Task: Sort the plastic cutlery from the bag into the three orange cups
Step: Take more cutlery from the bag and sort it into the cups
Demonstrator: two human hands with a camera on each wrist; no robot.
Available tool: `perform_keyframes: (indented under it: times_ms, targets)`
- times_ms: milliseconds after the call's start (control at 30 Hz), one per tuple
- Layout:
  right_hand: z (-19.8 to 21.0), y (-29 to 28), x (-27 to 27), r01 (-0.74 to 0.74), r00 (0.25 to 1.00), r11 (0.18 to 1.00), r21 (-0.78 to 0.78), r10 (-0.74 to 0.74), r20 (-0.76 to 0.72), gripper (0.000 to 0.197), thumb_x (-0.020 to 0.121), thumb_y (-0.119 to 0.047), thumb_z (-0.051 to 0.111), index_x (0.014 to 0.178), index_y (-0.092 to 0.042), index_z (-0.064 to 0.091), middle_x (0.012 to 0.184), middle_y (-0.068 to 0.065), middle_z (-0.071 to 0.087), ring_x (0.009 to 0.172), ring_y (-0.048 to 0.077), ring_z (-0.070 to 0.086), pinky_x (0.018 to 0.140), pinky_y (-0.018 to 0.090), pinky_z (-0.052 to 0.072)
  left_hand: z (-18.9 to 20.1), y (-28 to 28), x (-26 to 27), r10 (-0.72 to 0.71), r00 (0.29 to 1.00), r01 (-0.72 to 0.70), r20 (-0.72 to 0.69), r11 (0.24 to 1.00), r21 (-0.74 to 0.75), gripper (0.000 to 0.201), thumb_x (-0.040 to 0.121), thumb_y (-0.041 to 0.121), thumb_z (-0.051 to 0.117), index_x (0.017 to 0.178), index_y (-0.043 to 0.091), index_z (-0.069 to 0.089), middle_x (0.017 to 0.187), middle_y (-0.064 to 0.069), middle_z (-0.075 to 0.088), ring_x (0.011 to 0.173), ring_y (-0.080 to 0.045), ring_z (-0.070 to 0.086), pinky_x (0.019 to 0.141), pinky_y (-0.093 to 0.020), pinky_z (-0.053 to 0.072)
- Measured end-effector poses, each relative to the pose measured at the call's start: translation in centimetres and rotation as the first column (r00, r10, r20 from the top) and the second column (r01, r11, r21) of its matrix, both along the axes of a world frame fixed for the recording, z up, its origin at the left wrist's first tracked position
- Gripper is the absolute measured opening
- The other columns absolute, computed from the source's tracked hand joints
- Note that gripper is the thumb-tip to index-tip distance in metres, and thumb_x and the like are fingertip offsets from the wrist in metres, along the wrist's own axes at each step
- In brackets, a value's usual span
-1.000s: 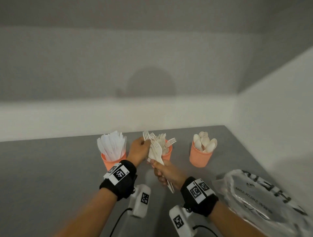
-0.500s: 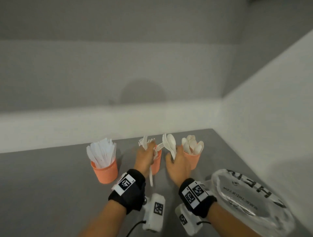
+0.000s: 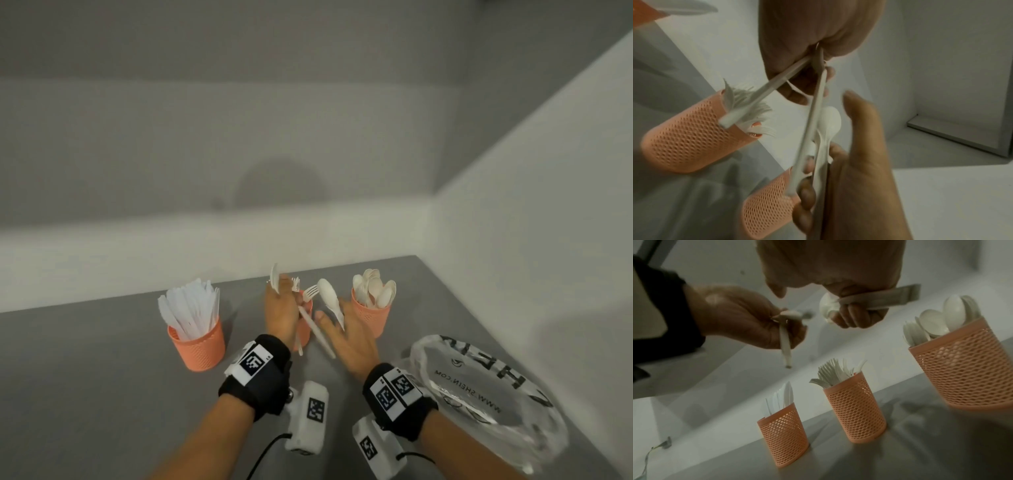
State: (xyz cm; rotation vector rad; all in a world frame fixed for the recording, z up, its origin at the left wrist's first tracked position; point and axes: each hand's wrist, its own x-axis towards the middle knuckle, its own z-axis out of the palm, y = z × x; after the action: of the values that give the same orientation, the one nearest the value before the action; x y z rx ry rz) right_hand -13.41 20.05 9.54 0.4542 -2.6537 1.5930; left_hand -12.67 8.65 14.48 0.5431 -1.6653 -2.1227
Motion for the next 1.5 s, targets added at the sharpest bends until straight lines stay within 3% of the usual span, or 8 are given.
perform_keyframes:
  times_ms: [267, 367, 600, 733, 933, 1200, 1367, 1500]
  targets:
    - [-0.8, -0.6, -0.2, 0.113, 0.989, 0.991, 0.077, -0.104, -0.110, 0.030, 0.099, -0.028, 0.034, 0.089, -0.009, 0.055, 0.067, 0.000, 0.052, 0.068, 0.022, 0.055, 0.068, 0.040, 0.045, -1.4, 0.3, 0.2, -0.059, 0.983, 0.101, 0.176, 0.966, -0.237, 0.022, 0.079, 0.034, 0.070, 0.078, 0.014, 0.061, 0.057, 0.005, 0.053, 0.046, -0.005, 0.048, 0.048, -0.021, 0.035]
    - [-1.0, -0.7, -0.1, 0.101, 0.993, 0.994, 0.035, -0.098, -0.068, 0.027, 0.099, -0.026, 0.036, 0.090, -0.009, 0.056, 0.073, 0.004, 0.057, 0.071, 0.021, 0.055, 0.068, 0.037, 0.043, -2.4, 0.5, 0.0, -0.017, 0.975, 0.083, 0.221, 0.953, -0.291, 0.015, 0.077, 0.028, 0.069, 0.078, 0.014, 0.063, 0.071, -0.002, 0.064, 0.069, -0.021, 0.060, 0.066, -0.028, 0.044]
    - [-1.1, -0.6, -0.6, 0.132, 0.981, 0.989, -0.064, -0.121, 0.149, 0.027, 0.097, -0.018, 0.034, 0.075, -0.008, 0.047, 0.066, 0.006, 0.047, 0.063, 0.017, 0.044, 0.064, 0.032, 0.036, -3.2, 0.2, 0.4, 0.025, 0.982, 0.072, 0.188, 0.868, -0.492, 0.016, 0.082, 0.013, 0.058, 0.091, 0.002, 0.066, 0.085, -0.012, 0.069, 0.084, -0.029, 0.064, 0.072, -0.028, 0.046]
    - [-0.3, -0.1, -0.3, 0.090, 0.954, 0.973, -0.211, -0.023, 0.300, 0.027, 0.098, -0.020, 0.031, 0.077, -0.014, 0.048, 0.058, 0.005, 0.050, 0.046, 0.013, 0.044, 0.043, 0.023, 0.037, -3.9, 0.3, 0.5, 0.064, 0.983, 0.023, 0.170, 0.882, -0.470, 0.023, 0.082, 0.012, 0.060, 0.104, 0.005, 0.062, 0.093, -0.014, 0.069, 0.088, -0.029, 0.065, 0.075, -0.032, 0.049]
    - [0.4, 0.9, -0.2, -0.012, 0.931, 0.969, -0.249, 0.102, 0.352, 0.026, 0.097, -0.019, 0.033, 0.084, -0.022, 0.055, 0.056, 0.004, 0.056, 0.040, 0.009, 0.047, 0.044, 0.023, 0.035, -3.4, 1.7, 0.6, -0.044, 0.996, 0.075, 0.076, 0.877, -0.475, 0.010, 0.087, 0.012, 0.054, 0.078, 0.012, 0.058, 0.075, -0.005, 0.063, 0.075, -0.021, 0.060, 0.066, -0.026, 0.043]
    - [2.5, 3.3, -2.2, -0.045, 0.922, 0.936, -0.349, 0.174, 0.347, 0.024, 0.094, -0.007, 0.035, 0.105, -0.003, 0.056, 0.065, 0.005, 0.049, 0.059, 0.013, 0.048, 0.059, 0.024, 0.044, -2.0, 4.0, -1.3, -0.207, 0.978, 0.163, 0.007, 0.746, -0.645, 0.015, 0.086, 0.017, 0.060, 0.095, 0.006, 0.063, 0.077, 0.000, 0.065, 0.075, -0.014, 0.061, 0.061, -0.005, 0.040]
    - [4.4, 4.5, -4.9, 0.056, 0.938, 0.907, -0.418, 0.096, 0.333, 0.028, 0.088, 0.006, 0.031, 0.105, -0.004, 0.051, 0.067, 0.008, 0.049, 0.060, 0.017, 0.048, 0.060, 0.025, 0.042, -0.5, 5.2, -2.1, -0.353, 0.935, 0.329, 0.004, 0.868, -0.371, 0.009, 0.095, 0.021, 0.048, 0.097, 0.015, 0.055, 0.064, 0.009, 0.054, 0.055, 0.001, 0.054, 0.056, -0.011, 0.042]
    - [5.6, 6.8, -7.9, 0.144, 0.954, 0.854, -0.500, 0.015, 0.301, 0.024, 0.087, 0.007, 0.031, 0.097, -0.002, 0.050, 0.076, 0.009, 0.058, 0.070, 0.018, 0.057, 0.058, 0.019, 0.049, -0.3, 3.0, -2.6, -0.348, 0.935, 0.352, 0.068, 0.890, -0.289, 0.026, 0.099, 0.020, 0.036, 0.080, 0.011, 0.052, 0.055, 0.001, 0.047, 0.056, -0.014, 0.048, 0.063, -0.025, 0.041]
